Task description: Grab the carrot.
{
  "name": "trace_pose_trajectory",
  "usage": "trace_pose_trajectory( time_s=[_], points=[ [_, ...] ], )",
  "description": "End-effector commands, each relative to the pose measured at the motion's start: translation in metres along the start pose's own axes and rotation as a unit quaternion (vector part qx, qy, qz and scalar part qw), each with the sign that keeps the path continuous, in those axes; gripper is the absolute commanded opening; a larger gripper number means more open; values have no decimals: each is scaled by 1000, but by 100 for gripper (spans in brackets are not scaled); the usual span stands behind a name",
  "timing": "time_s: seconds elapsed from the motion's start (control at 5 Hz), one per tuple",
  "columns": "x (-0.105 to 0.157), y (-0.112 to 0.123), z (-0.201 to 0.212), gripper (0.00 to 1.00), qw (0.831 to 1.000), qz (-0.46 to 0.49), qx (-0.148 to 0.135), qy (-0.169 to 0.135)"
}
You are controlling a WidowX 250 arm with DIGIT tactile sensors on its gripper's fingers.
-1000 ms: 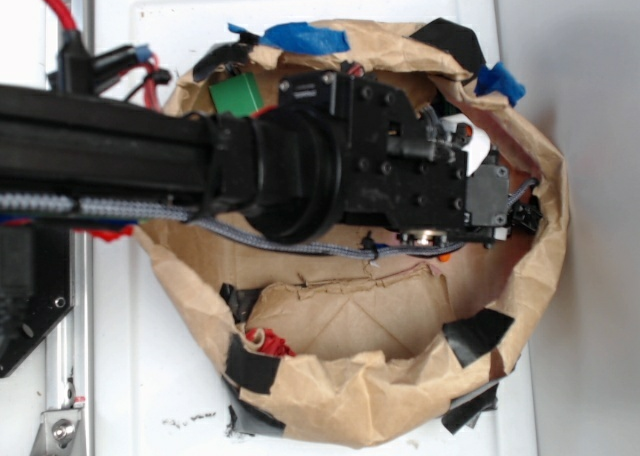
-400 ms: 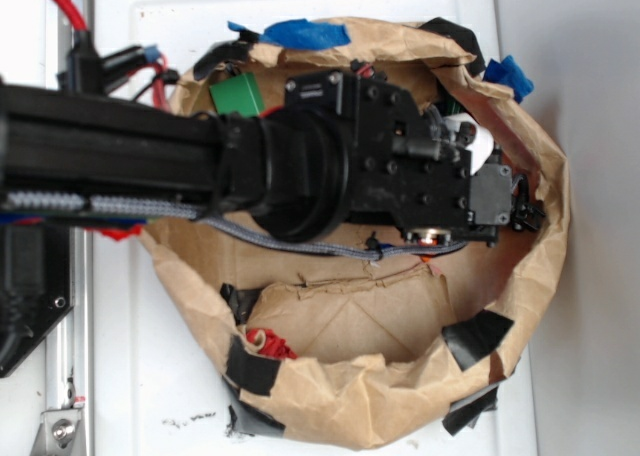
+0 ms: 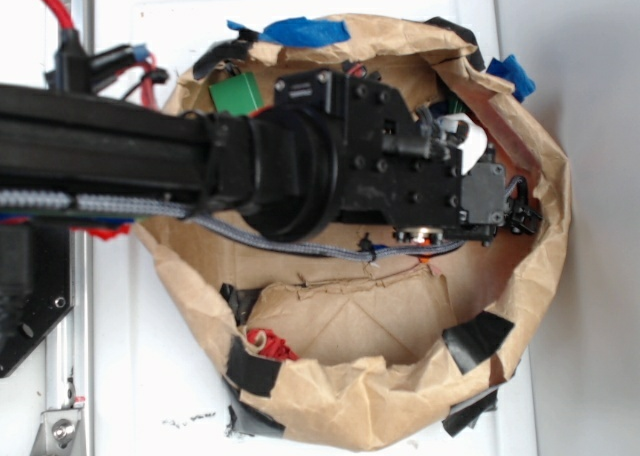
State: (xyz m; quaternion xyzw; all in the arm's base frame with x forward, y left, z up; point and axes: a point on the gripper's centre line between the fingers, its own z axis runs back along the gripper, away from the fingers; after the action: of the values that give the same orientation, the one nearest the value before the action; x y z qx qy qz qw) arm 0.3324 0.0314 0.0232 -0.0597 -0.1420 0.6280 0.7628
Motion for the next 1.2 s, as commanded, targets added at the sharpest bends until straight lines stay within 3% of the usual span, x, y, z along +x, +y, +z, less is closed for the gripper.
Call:
trace_pose_trajectory(
  time_s=[0.0, 0.2, 0.4, 0.6, 0.8, 1.0],
  points=[
    [-1, 9, 41, 0, 988, -131, -39, 67],
    [-5, 12, 76, 0, 978, -173, -80, 89],
    [-6, 20, 105, 0, 964, -200, -93, 147],
    [-14, 25, 118, 0, 955, -228, -83, 170],
    [-25, 30, 122, 0, 947, -248, -54, 196],
    [-39, 36, 133, 0, 936, -292, -5, 194]
  ],
)
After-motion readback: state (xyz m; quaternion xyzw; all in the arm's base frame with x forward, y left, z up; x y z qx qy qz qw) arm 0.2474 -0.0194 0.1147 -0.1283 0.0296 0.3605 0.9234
